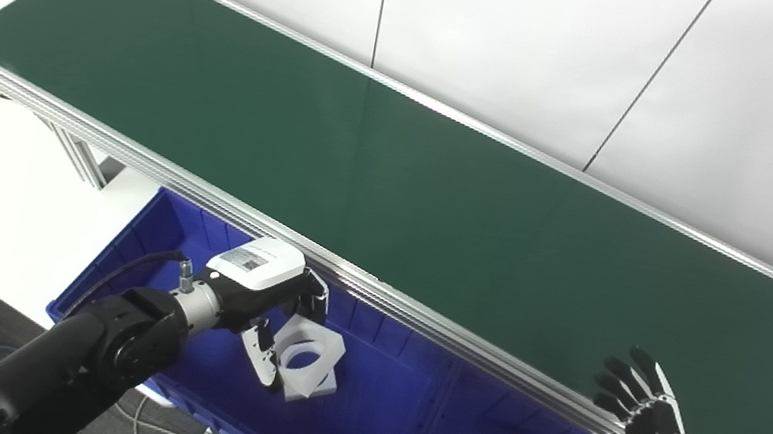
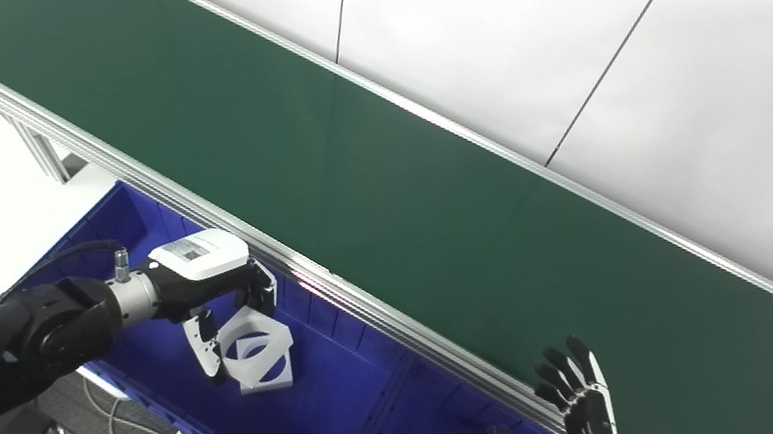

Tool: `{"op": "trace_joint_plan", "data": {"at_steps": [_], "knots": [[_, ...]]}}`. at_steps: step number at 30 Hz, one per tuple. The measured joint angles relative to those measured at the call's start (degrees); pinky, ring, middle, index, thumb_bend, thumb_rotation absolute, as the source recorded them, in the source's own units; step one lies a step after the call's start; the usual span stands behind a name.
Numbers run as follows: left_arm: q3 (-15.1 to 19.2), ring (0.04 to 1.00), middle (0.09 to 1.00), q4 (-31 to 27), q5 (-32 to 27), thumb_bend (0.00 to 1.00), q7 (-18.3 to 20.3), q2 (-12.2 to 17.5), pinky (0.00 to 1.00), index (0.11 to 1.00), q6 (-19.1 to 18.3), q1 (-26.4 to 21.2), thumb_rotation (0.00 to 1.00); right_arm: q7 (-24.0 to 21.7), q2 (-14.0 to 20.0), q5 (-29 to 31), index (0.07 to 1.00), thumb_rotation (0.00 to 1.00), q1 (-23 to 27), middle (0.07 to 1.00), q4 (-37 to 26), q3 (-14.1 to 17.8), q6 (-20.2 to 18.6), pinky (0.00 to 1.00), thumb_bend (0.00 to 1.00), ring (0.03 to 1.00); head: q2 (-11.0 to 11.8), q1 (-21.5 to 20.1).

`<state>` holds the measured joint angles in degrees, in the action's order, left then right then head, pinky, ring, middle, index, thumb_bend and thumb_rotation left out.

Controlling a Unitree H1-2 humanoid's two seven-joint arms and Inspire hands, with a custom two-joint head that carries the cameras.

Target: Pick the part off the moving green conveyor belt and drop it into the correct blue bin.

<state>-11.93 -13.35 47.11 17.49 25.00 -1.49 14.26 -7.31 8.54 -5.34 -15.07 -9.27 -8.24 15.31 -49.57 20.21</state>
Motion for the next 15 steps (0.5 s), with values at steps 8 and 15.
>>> {"op": "trace_joint_plan", "data": {"at_steps": [8,15], "knots": [[-0.49,0.705,0.728,-1.13,3.74,0.80,-0.60,-0.01,0.62,0.719,-1.17,0.15,0.00,0.02,-0.03,-0.01,0.893,0.49,-0.38,0.819,-0.52,0.01,-0.05,0.71,0.79,0.775,0.26,-0.18],[-0.63,0.960,0.986,-5.22,7.77,0.97,2.71,-0.09,0.79,0.970,-3.76,0.24,0.00,0.02,-0.18,0.00,0.895,0.47,-0.39,0.821,-0.55,-0.02,-0.05,0.71,0.78,0.777,0.53,-0.88]]}}
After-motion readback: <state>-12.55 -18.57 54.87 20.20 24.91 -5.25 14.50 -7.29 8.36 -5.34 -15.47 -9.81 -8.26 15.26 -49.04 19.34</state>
